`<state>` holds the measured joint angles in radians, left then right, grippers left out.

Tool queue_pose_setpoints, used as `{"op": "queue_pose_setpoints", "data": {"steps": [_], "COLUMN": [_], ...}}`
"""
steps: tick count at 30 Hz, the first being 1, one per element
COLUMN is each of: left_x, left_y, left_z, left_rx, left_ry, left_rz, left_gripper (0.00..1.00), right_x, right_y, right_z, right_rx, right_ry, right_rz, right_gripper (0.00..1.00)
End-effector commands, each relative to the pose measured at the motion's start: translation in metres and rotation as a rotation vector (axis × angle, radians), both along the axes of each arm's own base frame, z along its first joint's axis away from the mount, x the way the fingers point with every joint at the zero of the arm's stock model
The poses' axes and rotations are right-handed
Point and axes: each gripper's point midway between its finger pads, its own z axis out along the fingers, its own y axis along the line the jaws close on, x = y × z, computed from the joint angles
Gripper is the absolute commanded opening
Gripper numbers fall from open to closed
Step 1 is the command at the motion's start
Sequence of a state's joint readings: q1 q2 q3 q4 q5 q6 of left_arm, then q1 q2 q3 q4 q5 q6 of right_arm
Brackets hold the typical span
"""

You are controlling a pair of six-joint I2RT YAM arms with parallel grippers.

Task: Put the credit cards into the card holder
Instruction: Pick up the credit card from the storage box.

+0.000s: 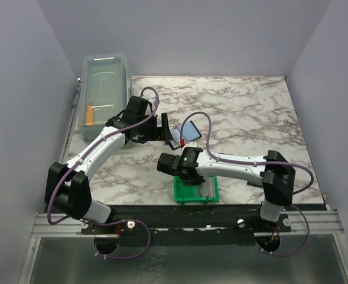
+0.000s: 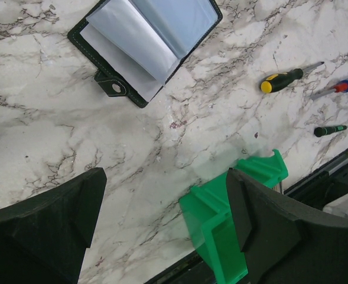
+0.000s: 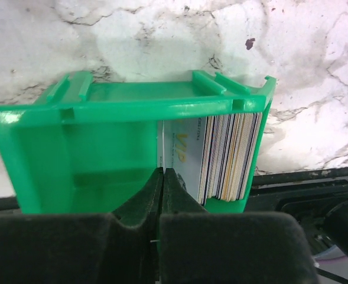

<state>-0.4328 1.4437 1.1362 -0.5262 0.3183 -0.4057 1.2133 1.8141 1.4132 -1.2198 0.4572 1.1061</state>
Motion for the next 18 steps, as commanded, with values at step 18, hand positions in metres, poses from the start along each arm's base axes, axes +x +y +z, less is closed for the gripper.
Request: {"op": "queue_pose_setpoints", "data": {"steps": [18], "left_x": [-0.003], "left_y": [-0.029], "left_z": [0.069], "left_rx": [-0.394], "left_ry": [-0.005], "left_rz": [-0.109], "left_gripper": [0.96], "right_x": [0.043], "right_y": [0.0], "right_z": [0.128], "right_rx": [0.689], "right_ry": [-0.155], "right_rz": [0.285], "right_gripper": [0.0]}}
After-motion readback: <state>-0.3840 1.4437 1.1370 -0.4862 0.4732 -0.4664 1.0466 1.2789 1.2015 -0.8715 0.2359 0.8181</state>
